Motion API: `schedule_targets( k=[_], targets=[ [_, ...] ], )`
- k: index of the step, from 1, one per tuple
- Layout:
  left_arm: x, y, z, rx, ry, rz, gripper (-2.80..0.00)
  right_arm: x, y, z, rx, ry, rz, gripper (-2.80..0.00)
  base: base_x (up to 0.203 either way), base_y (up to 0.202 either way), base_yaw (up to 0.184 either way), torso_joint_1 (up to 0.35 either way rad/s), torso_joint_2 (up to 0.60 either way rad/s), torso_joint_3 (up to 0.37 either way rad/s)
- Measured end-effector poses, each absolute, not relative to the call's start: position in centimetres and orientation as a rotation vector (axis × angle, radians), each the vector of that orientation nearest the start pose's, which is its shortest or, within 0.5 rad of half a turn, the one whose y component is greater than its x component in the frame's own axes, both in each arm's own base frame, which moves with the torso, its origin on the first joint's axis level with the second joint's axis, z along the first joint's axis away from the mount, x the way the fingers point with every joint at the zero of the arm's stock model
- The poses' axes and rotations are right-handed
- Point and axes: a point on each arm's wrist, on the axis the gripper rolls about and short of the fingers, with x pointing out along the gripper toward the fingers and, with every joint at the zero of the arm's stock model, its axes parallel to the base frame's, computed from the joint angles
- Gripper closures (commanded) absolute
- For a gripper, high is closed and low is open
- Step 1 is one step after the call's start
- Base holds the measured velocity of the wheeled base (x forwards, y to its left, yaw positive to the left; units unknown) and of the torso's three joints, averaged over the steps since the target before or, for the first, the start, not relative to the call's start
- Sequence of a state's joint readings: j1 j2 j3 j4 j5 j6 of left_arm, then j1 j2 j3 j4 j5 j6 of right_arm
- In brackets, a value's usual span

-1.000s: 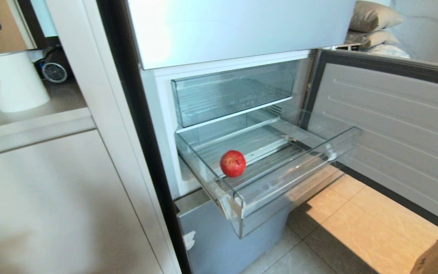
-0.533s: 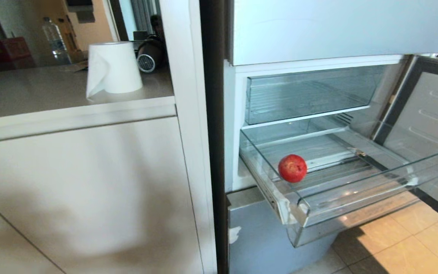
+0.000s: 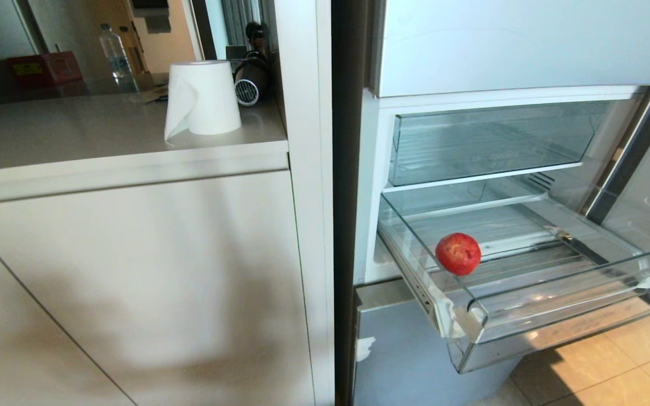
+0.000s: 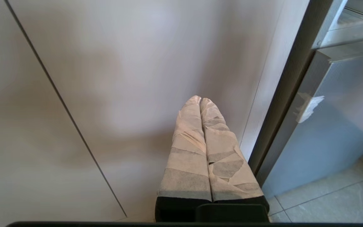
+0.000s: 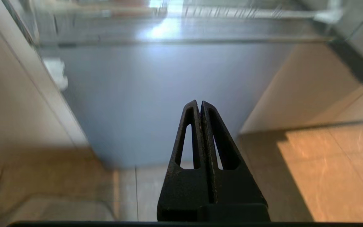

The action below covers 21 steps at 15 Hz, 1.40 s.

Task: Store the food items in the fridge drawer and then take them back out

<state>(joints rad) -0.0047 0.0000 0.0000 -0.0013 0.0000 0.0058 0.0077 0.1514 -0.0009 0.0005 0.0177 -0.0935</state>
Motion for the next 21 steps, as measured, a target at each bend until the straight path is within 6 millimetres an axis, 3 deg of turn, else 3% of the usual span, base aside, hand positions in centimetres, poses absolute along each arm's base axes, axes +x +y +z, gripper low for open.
schedule_targets(
  k=[2, 6, 10, 12, 14, 17, 21],
  targets=[
    [-2.3, 0.0, 7.6, 0.006, -0.001, -0.005, 0.00, -0.3, 0.0, 9.1, -0.103, 0.180, 0.034, 0.00, 0.000, 0.000, 0.000, 0.000, 0.00, 0.000],
    [-2.3, 0.0, 7.6, 0.006, -0.001, -0.005, 0.00, 2.7, 0.2, 16.6, -0.073, 0.132, 0.087, 0.00, 0.000, 0.000, 0.000, 0.000, 0.00, 0.000],
    [-2.3, 0.0, 7.6, 0.006, -0.001, -0.005, 0.00, 8.4, 0.3, 25.9, 0.050, 0.137, 0.135, 0.00, 0.000, 0.000, 0.000, 0.000, 0.00, 0.000],
    [-2.3, 0.0, 7.6, 0.006, -0.001, -0.005, 0.00, 11.7, 0.5, 28.7, 0.122, 0.231, 0.146, 0.00, 0.000, 0.000, 0.000, 0.000, 0.00, 0.000],
    [-2.3, 0.0, 7.6, 0.006, -0.001, -0.005, 0.00, 15.5, 1.1, 29.6, 0.198, 0.377, 0.163, 0.00, 0.000, 0.000, 0.000, 0.000, 0.00, 0.000],
    [-2.3, 0.0, 7.6, 0.006, -0.001, -0.005, 0.00, 20.4, 2.8, 28.4, 0.225, 0.538, 0.200, 0.00, 0.000, 0.000, 0.000, 0.000, 0.00, 0.000],
    [-2.3, 0.0, 7.6, 0.006, -0.001, -0.005, 0.00, 24.7, 4.8, 26.2, 0.223, 0.656, 0.241, 0.00, 0.000, 0.000, 0.000, 0.000, 0.00, 0.000]
  ],
)
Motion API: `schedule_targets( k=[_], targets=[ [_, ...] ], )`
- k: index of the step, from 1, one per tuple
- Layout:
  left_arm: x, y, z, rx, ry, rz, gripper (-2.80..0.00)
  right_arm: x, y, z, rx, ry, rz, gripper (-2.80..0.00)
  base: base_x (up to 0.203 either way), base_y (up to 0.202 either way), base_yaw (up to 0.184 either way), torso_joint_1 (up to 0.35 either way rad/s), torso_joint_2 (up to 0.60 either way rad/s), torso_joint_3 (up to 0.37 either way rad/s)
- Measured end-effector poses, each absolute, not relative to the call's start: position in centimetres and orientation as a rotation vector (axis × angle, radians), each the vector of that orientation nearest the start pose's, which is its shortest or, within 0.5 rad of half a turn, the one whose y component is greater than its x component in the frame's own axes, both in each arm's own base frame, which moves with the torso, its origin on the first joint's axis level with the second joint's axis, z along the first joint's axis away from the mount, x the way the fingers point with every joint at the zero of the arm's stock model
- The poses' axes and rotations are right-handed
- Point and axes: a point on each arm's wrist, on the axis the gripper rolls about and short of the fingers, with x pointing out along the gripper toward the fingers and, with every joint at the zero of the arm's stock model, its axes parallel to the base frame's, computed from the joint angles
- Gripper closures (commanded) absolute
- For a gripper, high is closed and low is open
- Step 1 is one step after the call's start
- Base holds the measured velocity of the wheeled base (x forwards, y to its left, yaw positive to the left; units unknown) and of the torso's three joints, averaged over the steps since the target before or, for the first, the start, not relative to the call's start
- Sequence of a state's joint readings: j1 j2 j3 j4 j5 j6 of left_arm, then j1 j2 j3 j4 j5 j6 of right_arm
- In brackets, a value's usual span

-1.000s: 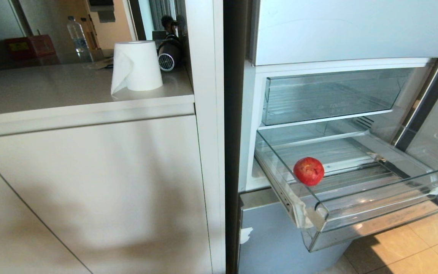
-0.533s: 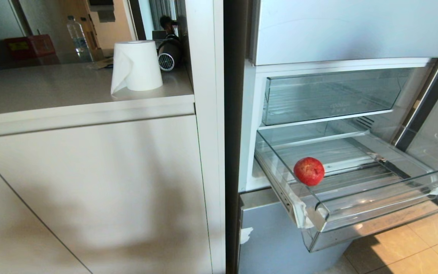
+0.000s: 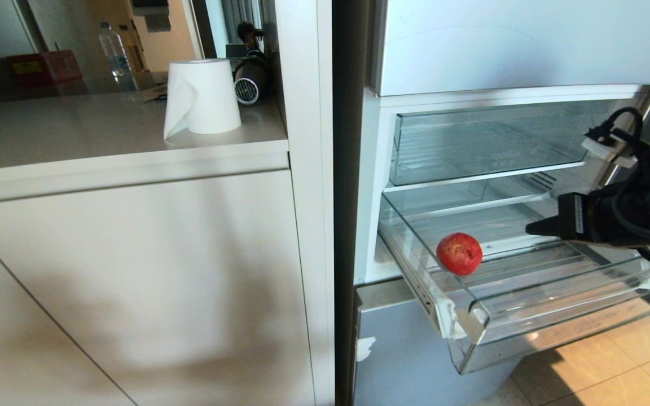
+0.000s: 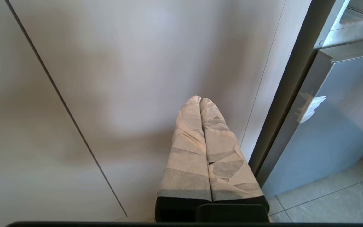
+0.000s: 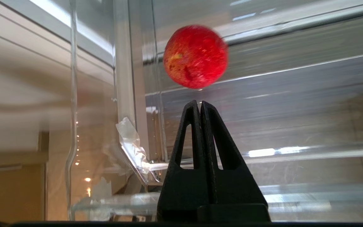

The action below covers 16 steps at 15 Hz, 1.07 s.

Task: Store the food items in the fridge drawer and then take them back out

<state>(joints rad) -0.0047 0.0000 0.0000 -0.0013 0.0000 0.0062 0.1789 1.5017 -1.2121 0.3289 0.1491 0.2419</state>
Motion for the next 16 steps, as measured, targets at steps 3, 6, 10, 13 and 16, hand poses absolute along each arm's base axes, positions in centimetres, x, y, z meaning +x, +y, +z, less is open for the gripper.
schedule_targets(
  k=[3, 6, 10, 13, 16],
  targets=[
    [-2.3, 0.0, 7.6, 0.006, -0.001, -0.004, 0.00, 26.9, 6.0, 25.0, 0.214, 0.676, 0.266, 0.00, 0.000, 0.000, 0.000, 0.000, 0.00, 0.000],
    [-2.3, 0.0, 7.6, 0.006, -0.001, -0.005, 0.00, 29.3, 7.0, 23.8, 0.222, 0.679, 0.277, 0.00, 0.000, 0.000, 0.000, 0.000, 0.00, 0.000],
    [-2.3, 0.0, 7.6, 0.006, -0.001, -0.005, 0.00, 31.8, 7.8, 22.6, 0.234, 0.705, 0.272, 0.00, 0.000, 0.000, 0.000, 0.000, 0.00, 0.000],
    [-2.3, 0.0, 7.6, 0.006, -0.001, -0.005, 0.00, 32.7, 8.1, 21.7, 0.232, 0.731, 0.268, 0.00, 0.000, 0.000, 0.000, 0.000, 0.00, 0.000],
    [-2.3, 0.0, 7.6, 0.006, -0.001, -0.005, 0.00, 33.4, 8.2, 21.0, 0.230, 0.748, 0.264, 0.00, 0.000, 0.000, 0.000, 0.000, 0.00, 0.000]
  ],
)
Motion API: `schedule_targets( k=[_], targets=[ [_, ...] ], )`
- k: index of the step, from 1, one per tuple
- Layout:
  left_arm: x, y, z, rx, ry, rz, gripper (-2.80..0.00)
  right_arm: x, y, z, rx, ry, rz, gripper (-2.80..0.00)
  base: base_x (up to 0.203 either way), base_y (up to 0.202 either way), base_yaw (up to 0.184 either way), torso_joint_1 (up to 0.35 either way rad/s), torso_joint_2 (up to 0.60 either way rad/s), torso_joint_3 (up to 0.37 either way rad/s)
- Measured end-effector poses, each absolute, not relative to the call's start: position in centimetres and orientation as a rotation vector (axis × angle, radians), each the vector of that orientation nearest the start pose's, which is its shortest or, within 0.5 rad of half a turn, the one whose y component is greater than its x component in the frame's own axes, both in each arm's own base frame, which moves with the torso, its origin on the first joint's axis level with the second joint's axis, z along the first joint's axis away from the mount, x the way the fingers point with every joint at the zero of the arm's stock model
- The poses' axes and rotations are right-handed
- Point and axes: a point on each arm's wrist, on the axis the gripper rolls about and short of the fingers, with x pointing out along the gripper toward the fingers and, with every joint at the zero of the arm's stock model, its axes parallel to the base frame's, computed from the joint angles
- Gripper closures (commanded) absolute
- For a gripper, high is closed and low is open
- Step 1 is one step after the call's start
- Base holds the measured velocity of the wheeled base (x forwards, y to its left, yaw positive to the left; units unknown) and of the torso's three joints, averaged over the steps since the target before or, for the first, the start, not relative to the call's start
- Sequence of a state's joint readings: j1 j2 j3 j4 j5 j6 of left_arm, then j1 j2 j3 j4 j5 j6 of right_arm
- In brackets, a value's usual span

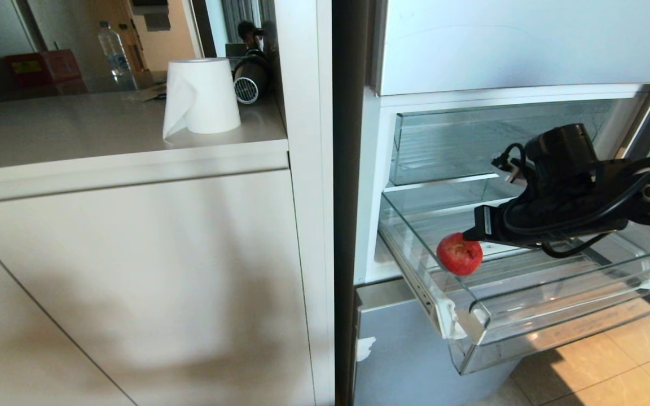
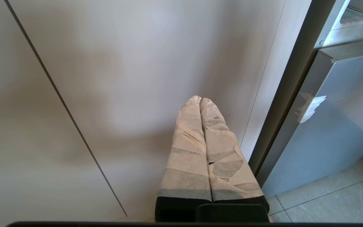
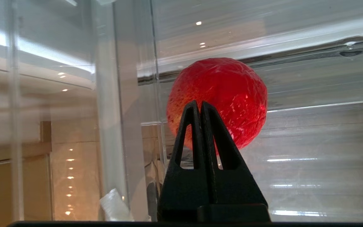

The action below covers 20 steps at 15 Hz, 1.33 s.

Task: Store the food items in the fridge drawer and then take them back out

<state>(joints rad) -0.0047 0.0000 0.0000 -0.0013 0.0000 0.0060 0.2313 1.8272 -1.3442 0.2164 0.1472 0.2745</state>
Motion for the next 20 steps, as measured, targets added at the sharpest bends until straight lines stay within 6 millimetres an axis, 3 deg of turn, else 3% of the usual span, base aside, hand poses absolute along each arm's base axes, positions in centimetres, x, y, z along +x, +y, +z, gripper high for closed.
schedule_targets(
  k=[6, 11, 20],
  targets=[
    [-2.3, 0.0, 7.6, 0.006, -0.001, -0.005, 0.00, 34.6, 8.1, 20.0, 0.221, 0.759, 0.206, 0.00, 0.000, 0.000, 0.000, 0.000, 0.00, 0.000],
    [-2.3, 0.0, 7.6, 0.006, -0.001, -0.005, 0.00, 34.8, 6.1, 20.0, 0.224, 0.748, 0.108, 0.00, 0.000, 0.000, 0.000, 0.000, 0.00, 0.000],
    [-2.3, 0.0, 7.6, 0.006, -0.001, -0.005, 0.00, 33.2, 4.3, 21.0, 0.204, 0.714, -0.010, 0.00, 0.000, 0.000, 0.000, 0.000, 0.00, 0.000]
  ],
)
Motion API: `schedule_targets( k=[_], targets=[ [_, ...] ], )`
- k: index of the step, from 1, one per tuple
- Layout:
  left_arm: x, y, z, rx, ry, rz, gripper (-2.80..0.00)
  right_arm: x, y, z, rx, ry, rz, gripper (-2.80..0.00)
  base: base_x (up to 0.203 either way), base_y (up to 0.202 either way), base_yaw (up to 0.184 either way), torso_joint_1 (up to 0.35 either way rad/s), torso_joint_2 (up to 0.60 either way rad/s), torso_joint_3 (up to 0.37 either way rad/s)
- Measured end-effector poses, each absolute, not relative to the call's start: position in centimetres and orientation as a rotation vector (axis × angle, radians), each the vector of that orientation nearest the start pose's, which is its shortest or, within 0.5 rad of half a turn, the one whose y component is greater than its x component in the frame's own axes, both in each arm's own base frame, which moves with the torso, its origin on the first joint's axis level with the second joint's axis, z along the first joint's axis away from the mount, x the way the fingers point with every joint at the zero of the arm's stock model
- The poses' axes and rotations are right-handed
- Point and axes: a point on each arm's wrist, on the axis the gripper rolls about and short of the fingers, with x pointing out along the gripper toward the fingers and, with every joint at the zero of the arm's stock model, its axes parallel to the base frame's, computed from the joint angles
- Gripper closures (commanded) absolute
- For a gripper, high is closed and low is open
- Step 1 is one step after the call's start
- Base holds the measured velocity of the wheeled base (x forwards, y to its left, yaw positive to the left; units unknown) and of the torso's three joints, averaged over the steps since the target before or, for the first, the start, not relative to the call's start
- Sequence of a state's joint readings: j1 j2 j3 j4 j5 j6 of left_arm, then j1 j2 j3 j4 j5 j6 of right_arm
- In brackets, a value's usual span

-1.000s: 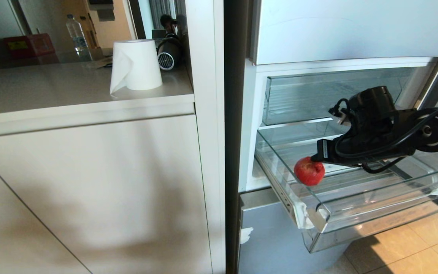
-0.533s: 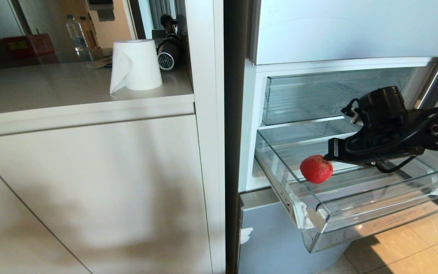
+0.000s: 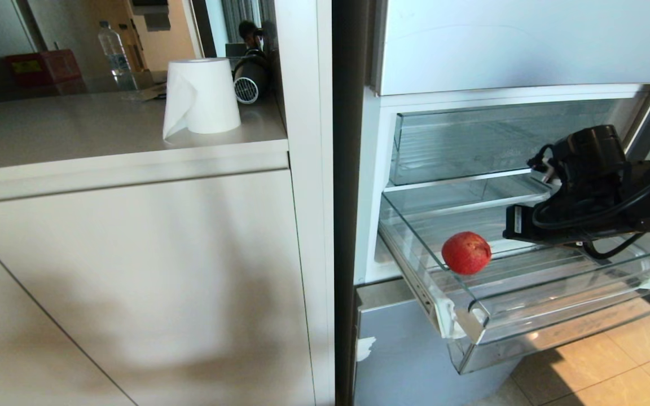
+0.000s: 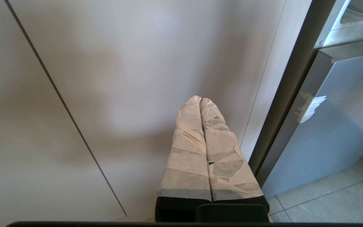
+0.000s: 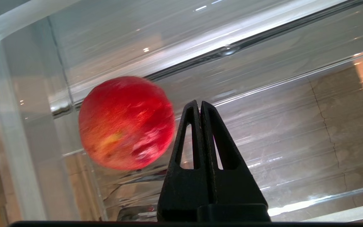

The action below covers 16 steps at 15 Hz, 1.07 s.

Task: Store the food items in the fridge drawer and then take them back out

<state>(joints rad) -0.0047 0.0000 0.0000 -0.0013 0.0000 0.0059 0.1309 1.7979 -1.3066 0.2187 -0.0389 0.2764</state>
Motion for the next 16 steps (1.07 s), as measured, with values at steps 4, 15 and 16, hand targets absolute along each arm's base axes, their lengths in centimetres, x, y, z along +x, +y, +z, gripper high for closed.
schedule_targets(
  k=[4, 15, 16],
  targets=[
    [-2.3, 0.0, 7.6, 0.006, -0.001, -0.005, 0.00, 32.7, 4.4, 21.8, 0.213, 0.694, 0.021, 0.00, 0.000, 0.000, 0.000, 0.000, 0.00, 0.000],
    [-2.3, 0.0, 7.6, 0.006, -0.001, -0.004, 0.00, 30.6, 9.1, 21.9, 0.166, 0.720, 0.206, -2.80, 0.000, 0.000, 0.000, 0.000, 0.00, 0.000],
    [-2.3, 0.0, 7.6, 0.006, -0.001, -0.004, 0.00, 30.3, 9.2, 22.1, 0.163, 0.717, 0.213, -2.80, 0.000, 0.000, 0.000, 0.000, 0.00, 0.000]
  ],
)
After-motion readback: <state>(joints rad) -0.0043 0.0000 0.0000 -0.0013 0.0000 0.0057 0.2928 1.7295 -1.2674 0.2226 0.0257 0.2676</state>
